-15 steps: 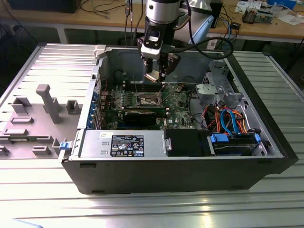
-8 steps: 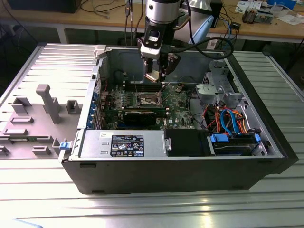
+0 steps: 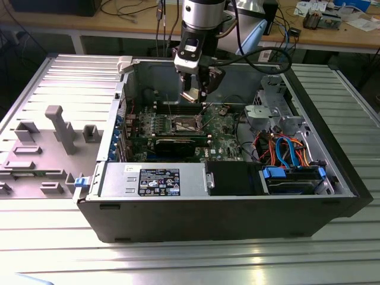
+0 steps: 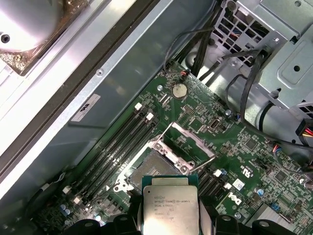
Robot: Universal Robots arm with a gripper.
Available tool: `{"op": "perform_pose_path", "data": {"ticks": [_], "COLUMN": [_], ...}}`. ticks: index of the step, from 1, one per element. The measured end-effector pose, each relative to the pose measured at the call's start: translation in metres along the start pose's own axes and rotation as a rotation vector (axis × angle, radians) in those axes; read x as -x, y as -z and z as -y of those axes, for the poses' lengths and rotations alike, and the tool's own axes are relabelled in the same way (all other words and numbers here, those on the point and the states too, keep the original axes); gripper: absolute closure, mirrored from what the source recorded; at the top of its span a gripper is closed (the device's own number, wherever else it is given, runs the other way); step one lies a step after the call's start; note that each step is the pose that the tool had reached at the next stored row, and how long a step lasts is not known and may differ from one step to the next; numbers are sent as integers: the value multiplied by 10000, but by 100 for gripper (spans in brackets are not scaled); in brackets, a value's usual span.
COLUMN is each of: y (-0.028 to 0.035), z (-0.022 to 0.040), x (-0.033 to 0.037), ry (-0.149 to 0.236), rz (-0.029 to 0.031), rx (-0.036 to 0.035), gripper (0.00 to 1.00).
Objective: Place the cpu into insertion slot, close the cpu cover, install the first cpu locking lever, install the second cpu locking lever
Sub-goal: 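Place the cpu into insertion slot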
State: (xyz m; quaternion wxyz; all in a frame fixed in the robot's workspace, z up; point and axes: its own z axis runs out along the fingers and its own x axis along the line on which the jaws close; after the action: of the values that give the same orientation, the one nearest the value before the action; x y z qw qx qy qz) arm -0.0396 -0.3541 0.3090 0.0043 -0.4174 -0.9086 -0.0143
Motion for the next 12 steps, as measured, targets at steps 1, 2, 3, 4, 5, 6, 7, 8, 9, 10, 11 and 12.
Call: {"op": "perform_pose_path", "data": {"ticks": [1, 2, 3, 4, 5, 6, 7, 8, 9, 10, 11, 12], "y": [0, 0, 0, -1, -1, -1, -2, -2, -3, -3, -4, -4], "z": [0, 0, 0, 0, 0, 0, 0, 0, 0, 0, 0, 0], "x": [0, 0, 0, 0, 0, 0, 0, 0, 0, 0, 0, 0], "ry": [-43, -132, -172, -222, -298, -348, -435, -541, -660, -719, -779, -839], "rz": [1, 3, 4, 5, 6, 7, 9, 11, 14, 15, 17, 18], "rx": [1, 3, 4, 5, 7, 8, 10, 12, 14, 15, 16, 18], "gripper": [45, 45, 45, 45, 45, 45, 45, 45, 45, 45, 45, 45]}}
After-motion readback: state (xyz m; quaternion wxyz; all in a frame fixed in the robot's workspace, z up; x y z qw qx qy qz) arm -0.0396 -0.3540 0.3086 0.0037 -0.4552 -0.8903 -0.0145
